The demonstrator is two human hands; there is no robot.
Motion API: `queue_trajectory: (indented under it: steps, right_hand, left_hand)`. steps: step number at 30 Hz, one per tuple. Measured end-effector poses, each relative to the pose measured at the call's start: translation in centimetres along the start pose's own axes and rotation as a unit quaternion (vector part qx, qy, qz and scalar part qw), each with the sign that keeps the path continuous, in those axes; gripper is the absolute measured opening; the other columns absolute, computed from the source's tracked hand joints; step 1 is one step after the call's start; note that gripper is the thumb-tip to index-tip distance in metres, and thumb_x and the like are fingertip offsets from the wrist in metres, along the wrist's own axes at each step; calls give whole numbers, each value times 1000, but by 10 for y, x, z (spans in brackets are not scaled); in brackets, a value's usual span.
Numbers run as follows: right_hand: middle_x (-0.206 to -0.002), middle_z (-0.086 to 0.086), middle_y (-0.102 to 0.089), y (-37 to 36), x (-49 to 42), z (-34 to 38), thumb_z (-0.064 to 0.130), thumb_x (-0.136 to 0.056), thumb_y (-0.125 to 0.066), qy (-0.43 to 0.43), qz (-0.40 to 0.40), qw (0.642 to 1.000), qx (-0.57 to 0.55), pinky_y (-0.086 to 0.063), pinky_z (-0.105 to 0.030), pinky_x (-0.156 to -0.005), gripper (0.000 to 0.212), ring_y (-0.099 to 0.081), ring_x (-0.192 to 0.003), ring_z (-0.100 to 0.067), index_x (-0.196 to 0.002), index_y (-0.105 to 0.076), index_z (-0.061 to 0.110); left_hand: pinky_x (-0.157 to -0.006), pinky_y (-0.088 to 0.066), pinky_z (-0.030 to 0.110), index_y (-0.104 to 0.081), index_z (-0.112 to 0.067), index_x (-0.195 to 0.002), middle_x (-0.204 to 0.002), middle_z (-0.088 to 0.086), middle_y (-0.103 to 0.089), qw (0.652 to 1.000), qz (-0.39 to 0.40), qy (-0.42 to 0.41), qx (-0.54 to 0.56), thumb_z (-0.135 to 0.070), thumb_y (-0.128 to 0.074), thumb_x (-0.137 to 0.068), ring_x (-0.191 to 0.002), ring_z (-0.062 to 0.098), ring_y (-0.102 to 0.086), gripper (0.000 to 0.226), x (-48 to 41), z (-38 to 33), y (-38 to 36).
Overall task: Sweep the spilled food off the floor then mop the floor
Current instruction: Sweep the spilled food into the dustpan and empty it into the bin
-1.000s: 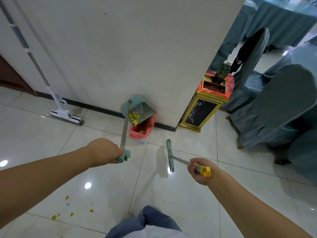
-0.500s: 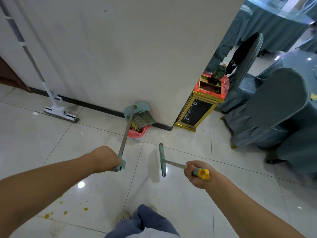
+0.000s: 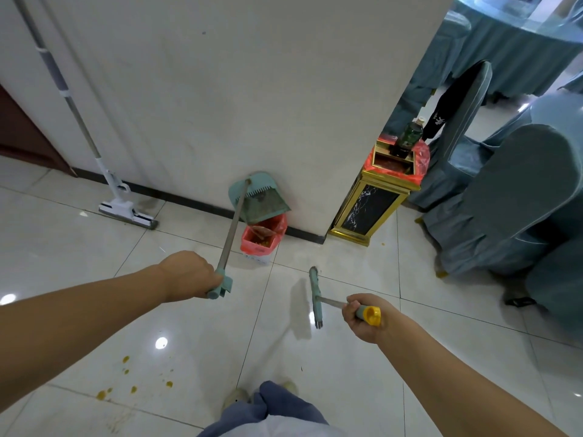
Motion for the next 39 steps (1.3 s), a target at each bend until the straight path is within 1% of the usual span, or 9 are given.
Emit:
queue_trajectory:
  steps: [7,10,14,21,25,28,32,35,39]
  right_hand:
    - [-73,-16,-43,-15,3,6,1,-95,-48,-10,22,999,29,-40,-15,-27,4,-41,-23,-14,-95,-44,-2]
    - [-70,-15,-43,-25,5,7,3,-96,-48,-25,28,998,57,-40,-15,-27,8,-41,-23,-13,-98,-44,-3]
    - [-68,-16,-43,-42,9,5,4,-96,-49,-37,34,995,90,-42,-15,-29,12,-41,-24,-11,-103,-44,-4]
    - [-67,-15,-44,-80,19,-10,2,-94,-48,-18,49,994,101,-40,-13,-28,18,-42,-22,-11,-111,-44,-2]
    - [-68,-15,-47,-80,19,-16,2,-93,-50,11,33,982,188,-40,-14,-29,21,-43,-23,-12,-114,-48,-1]
    - [-69,-15,-46,-72,19,-10,-1,-94,-48,53,-4,952,300,-38,-13,-30,13,-42,-24,-13,-107,-47,-2]
    - [-65,-13,-47,-68,35,-5,-5,-92,-47,109,-22,884,454,-39,-18,-37,17,-44,-47,-19,-98,-49,10]
    - [-65,-12,-49,-79,45,-3,-3,-92,-47,134,-36,836,532,-40,-19,-38,25,-44,-49,-18,-108,-48,15]
    - [-71,-9,-51,-97,40,1,2,-93,-48,151,-57,764,625,-41,-20,-41,50,-47,-53,-17,-140,-42,19]
  left_hand:
    - [-80,-48,29,-45,-16,-121,-110,5,-62,999,-5,40,29,-39,-40,-98,-80,15,-50,33,18,6,-3]
    - [-78,-47,28,-43,-17,-124,-113,4,-61,995,-11,86,51,-44,-37,-98,-89,17,-58,39,28,10,-7]
    - [-67,-42,26,-45,-20,-119,-107,1,-62,981,-41,164,99,-51,-34,-96,-75,12,-46,40,41,15,-15]
    - [-65,-42,26,-46,-23,-119,-100,-2,-64,934,-53,281,215,-54,-37,-94,-76,14,-53,41,52,19,-46]
    - [-65,-41,26,-49,-21,-119,-99,0,-63,887,-80,341,300,-52,-35,-95,-82,16,-59,41,45,37,-64]
    - [-63,-40,27,-52,-15,-112,-89,3,-59,834,-92,391,378,-49,-38,-96,-79,20,-57,40,33,59,-77]
    - [-67,-41,30,-53,-10,-102,-91,10,-61,768,-123,419,469,-45,-41,-96,-81,26,-56,38,24,89,-92]
    - [-66,-37,30,-46,-14,-89,-83,7,-55,745,-136,415,504,-45,-43,-95,-77,24,-51,31,19,107,-105]
    - [-64,-39,31,-47,-11,-84,-79,10,-55,722,-147,410,537,-45,-45,-95,-78,29,-56,36,5,128,-120]
Point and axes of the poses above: each hand's wrist, its own x-axis away from the middle knuckle, its own y-axis out of the back of the hand, z = x × y, the point moved 6 cm from there along -x, towards the middle knuckle
